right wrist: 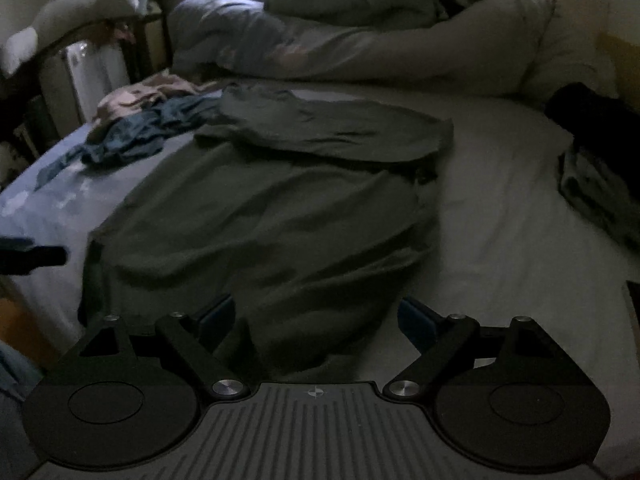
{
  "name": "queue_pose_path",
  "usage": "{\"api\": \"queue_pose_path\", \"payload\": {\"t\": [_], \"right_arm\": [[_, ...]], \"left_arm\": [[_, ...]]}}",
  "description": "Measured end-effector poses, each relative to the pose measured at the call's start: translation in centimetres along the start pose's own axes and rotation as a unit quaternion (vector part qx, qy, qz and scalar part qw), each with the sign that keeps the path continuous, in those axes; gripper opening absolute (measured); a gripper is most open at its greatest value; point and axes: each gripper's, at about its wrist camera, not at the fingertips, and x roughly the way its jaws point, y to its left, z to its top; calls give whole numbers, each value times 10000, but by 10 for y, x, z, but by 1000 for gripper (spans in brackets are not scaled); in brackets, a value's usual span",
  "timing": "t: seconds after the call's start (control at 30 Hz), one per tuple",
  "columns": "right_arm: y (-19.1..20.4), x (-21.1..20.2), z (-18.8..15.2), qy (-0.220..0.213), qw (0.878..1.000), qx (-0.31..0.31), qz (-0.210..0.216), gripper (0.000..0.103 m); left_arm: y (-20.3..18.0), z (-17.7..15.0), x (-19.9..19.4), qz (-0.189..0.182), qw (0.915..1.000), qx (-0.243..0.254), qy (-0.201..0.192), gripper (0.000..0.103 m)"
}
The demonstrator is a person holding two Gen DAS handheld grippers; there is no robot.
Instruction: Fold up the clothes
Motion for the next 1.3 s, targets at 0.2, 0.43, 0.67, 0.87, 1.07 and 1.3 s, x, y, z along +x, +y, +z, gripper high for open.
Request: {"api": "queue_pose_path", "payload": {"t": [0.2, 0.43, 0.67, 0.87, 1.07, 1.3], "right_arm": [[18, 2, -19, -101, 9972, -722, -185, 89], [43, 31, -28, -29, 9873, -1589, -49, 80], [48, 61, -33, 99, 9852, -1693, -242, 61], [72, 69, -42, -13, 9718, -2308, -475, 48], [29, 44, -31, -301, 9948, -762, -601, 16], [-77, -2, -33, -736, 9641, 2551, -97, 7]], "left_arm": [[-9, -1, 29, 211, 9994, -230, 156, 70], [18, -8, 30, -20, 9947, -963, 352, 6], [54, -23, 5, -68, 9841, -1756, 242, 6], [61, -28, 0, -131, 9833, -1800, 212, 6], [71, -31, -10, -269, 9765, -2137, 55, 6], [93, -38, -27, -737, 9497, -3027, -304, 6]]}}
